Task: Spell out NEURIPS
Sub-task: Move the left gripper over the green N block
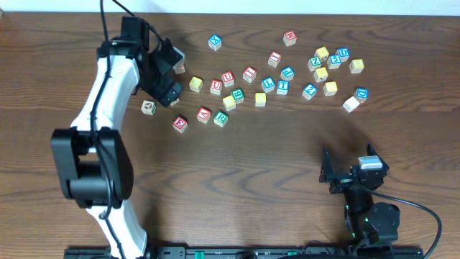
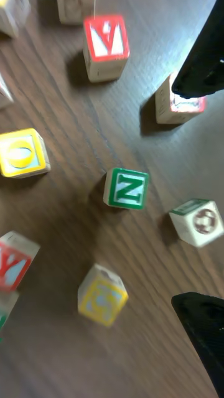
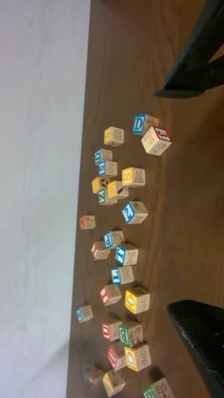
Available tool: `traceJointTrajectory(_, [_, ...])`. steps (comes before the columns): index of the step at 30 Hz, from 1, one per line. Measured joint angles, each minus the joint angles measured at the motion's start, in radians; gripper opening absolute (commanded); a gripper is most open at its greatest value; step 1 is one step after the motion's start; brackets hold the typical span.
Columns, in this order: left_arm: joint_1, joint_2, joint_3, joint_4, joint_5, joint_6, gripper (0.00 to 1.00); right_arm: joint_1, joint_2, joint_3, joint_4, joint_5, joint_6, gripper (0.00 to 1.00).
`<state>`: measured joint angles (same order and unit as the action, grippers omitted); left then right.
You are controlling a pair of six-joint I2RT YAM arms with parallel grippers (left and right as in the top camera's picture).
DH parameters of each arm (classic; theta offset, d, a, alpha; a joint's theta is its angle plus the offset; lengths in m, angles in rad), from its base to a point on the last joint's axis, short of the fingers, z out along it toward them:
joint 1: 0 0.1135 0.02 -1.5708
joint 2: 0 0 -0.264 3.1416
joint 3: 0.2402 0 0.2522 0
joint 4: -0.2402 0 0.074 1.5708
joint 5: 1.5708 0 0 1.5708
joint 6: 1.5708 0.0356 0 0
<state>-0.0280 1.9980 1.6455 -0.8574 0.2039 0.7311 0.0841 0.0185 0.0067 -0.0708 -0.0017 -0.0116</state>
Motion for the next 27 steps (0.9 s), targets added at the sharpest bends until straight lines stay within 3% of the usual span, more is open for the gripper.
traceJointTrajectory(11, [0.000,0.069,0.001,0.108,-0.001,0.007,0.98,0.000,0.000,0.000,0.000,0.000,0.000,0.99])
traceJointTrajectory(27, [0.000,0.069,0.001,0.132,0.000,0.011,0.98,0.000,0.000,0.000,0.000,0.000,0.000,0.99])
